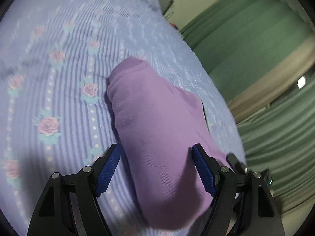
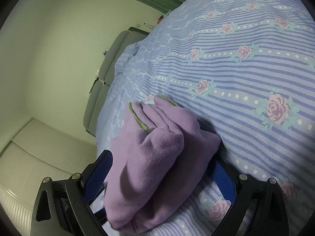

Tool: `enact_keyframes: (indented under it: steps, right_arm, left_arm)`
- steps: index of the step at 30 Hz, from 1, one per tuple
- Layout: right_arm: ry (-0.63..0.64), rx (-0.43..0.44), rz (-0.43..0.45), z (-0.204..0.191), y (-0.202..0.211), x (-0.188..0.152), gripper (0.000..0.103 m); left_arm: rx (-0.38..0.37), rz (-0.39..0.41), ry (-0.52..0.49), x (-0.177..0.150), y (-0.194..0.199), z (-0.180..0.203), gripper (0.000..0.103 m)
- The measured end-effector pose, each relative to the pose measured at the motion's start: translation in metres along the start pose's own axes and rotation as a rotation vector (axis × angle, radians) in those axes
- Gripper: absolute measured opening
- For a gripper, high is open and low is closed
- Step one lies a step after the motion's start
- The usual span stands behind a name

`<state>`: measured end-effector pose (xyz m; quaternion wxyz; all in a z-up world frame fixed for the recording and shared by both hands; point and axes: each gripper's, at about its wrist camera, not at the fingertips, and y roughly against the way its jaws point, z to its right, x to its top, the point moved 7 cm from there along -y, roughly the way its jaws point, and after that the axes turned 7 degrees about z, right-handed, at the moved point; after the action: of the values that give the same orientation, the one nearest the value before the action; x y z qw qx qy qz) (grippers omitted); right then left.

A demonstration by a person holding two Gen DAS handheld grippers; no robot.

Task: Fold small clothes
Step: 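Grasp the folded sweatshirt bundle with both tools, then lift the bundle with both tools and carry it to the clothes stack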

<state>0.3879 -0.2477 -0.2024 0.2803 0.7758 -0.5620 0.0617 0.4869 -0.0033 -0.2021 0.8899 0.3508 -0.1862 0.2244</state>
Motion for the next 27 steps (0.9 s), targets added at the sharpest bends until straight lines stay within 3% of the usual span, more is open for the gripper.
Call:
enact_keyframes:
  steps: [5,8,10,16,22,27]
  right_arm:
    - [-0.024,0.007,0.011,0.006,0.004,0.004,0.094]
    - [-0.038,0.010,0.025,0.012,0.013,0.003,0.089]
    - [-0.047,0.002,0.033,0.015,0.011,0.006,0.083]
    - [-0.032,-0.002,0.020,0.019,0.013,0.007,0.064]
    - [0.023,0.019,0.004,0.010,0.025,0.008,0.056]
    - [0.085,0.046,0.009,-0.013,0.046,0.004,0.054]
  left_arm:
    - [-0.053,-0.023,0.085,0.000,-0.018,-0.010,0.074]
    - [-0.050,-0.030,0.076,-0.001,-0.027,-0.007,0.073]
    - [-0.034,-0.029,0.057,-0.003,-0.031,-0.002,0.067]
    - [0.015,-0.012,-0.054,-0.005,-0.028,0.020,0.055]
    - [0.060,0.045,-0.250,-0.005,-0.010,0.059,0.050]
    - [0.078,0.074,-0.343,-0.008,0.018,0.087,0.049]
